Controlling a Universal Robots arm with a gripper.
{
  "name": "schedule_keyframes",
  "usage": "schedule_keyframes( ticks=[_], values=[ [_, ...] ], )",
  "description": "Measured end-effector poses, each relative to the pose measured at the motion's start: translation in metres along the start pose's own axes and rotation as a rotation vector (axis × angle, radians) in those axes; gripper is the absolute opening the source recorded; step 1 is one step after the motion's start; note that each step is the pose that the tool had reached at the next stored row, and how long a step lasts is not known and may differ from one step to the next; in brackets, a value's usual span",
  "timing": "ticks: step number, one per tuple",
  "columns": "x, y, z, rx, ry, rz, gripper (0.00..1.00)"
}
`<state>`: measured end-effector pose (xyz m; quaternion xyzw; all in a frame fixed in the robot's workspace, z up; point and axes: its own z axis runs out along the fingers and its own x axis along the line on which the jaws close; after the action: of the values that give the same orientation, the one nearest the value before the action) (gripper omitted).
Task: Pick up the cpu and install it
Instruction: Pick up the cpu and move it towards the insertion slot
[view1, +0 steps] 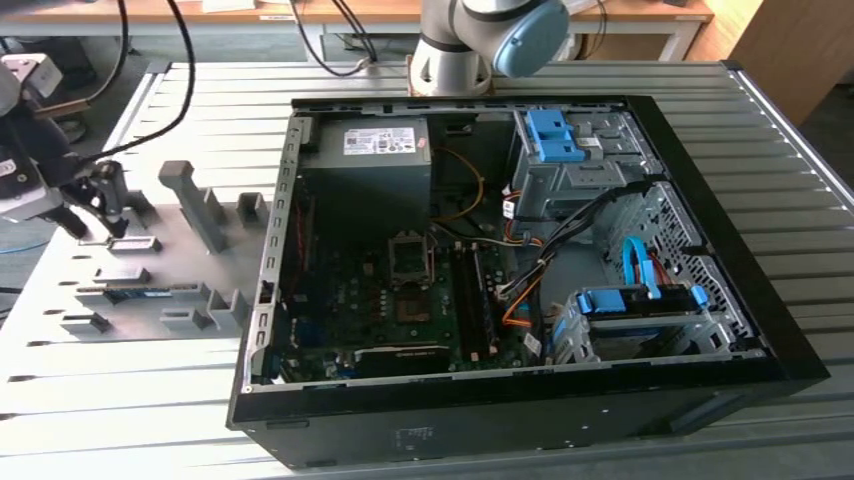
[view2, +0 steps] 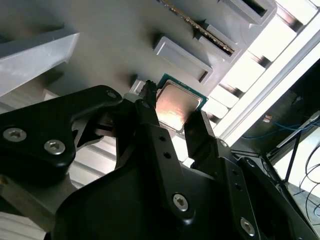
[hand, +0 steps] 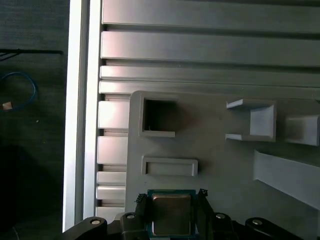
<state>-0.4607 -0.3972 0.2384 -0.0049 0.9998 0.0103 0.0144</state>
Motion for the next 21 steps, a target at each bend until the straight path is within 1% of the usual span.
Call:
schedule_keyframes(
  ticks=[21],
  values=[
    [-0.0028,0.0020,-0.0954,0.0004,0.0000,0.000,0.47]
  ],
)
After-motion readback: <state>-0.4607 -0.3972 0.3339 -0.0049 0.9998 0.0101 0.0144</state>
